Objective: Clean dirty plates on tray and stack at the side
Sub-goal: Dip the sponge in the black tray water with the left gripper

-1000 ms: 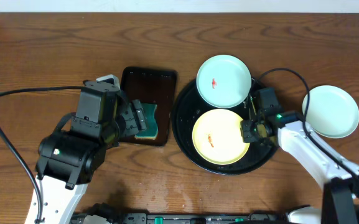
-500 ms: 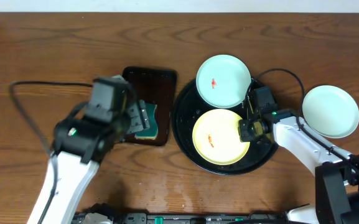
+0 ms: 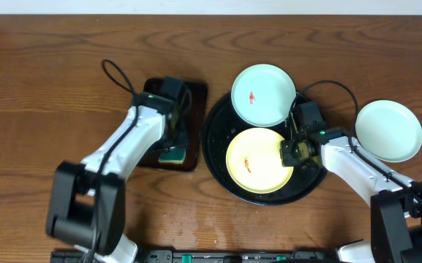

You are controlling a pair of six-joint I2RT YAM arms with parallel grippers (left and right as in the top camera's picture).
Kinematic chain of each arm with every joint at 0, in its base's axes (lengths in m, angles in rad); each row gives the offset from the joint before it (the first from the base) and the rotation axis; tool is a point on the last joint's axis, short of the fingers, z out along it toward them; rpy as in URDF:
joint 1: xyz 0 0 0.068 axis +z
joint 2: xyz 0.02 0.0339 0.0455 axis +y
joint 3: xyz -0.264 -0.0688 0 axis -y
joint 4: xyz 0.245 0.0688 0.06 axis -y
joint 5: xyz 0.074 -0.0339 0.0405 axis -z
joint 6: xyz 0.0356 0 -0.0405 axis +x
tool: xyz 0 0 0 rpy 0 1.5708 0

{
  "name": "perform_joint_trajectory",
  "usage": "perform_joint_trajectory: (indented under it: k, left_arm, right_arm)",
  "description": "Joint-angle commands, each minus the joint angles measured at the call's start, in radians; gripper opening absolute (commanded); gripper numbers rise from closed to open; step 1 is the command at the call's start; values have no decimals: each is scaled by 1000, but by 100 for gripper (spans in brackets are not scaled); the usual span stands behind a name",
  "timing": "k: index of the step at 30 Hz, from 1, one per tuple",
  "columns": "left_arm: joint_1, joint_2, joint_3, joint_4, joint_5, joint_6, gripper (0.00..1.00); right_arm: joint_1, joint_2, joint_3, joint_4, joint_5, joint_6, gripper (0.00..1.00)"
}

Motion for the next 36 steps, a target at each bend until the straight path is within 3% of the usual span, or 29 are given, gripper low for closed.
perform_joint_trajectory:
  k: [1, 3, 4, 6, 7, 13, 14, 16, 18, 22, 32, 33, 36]
  left_arm:
    - [3, 79, -8, 5, 21, -19, 56]
    - [3, 122, -8, 18, 21, -12, 54]
    - [3, 138, -8, 26, 21, -12, 45]
    - [3, 163, -8, 39, 21, -12, 14]
    - [3, 166, -8, 40, 21, -12, 8]
    - [4, 98, 33, -9, 20, 16, 7]
    - [5, 75, 40, -19, 21, 23, 10]
    - [6, 23, 45, -22, 17, 40, 36]
    - [10, -22, 45, -18, -14, 40, 49]
    - [11, -50, 45, 19, -101, 40, 59]
    - [11, 104, 24, 117, -111, 40, 60]
    - [11, 121, 24, 122, -111, 40, 56]
    - [14, 138, 24, 137, -112, 42, 8]
  right_arm:
    - [-3, 24, -15, -14, 26, 12, 1]
    - [-3, 24, -15, -14, 26, 12, 1]
    - [-3, 24, -15, -14, 26, 12, 1]
    - [-3, 24, -15, -14, 26, 12, 1]
    - [-3, 24, -15, -15, 26, 12, 1]
    - [-3, 24, -15, -16, 26, 12, 1]
    - [-3, 24, -14, -16, 26, 11, 1]
    - [-3, 24, -15, -16, 26, 12, 1]
    - [-3, 24, -15, -16, 26, 12, 1]
    - [-3, 24, -15, -16, 26, 12, 1]
    - [-3, 24, -15, -16, 24, 20, 1]
    - [-3, 24, -15, -16, 22, 21, 1]
    - [-3, 24, -15, -16, 23, 27, 1]
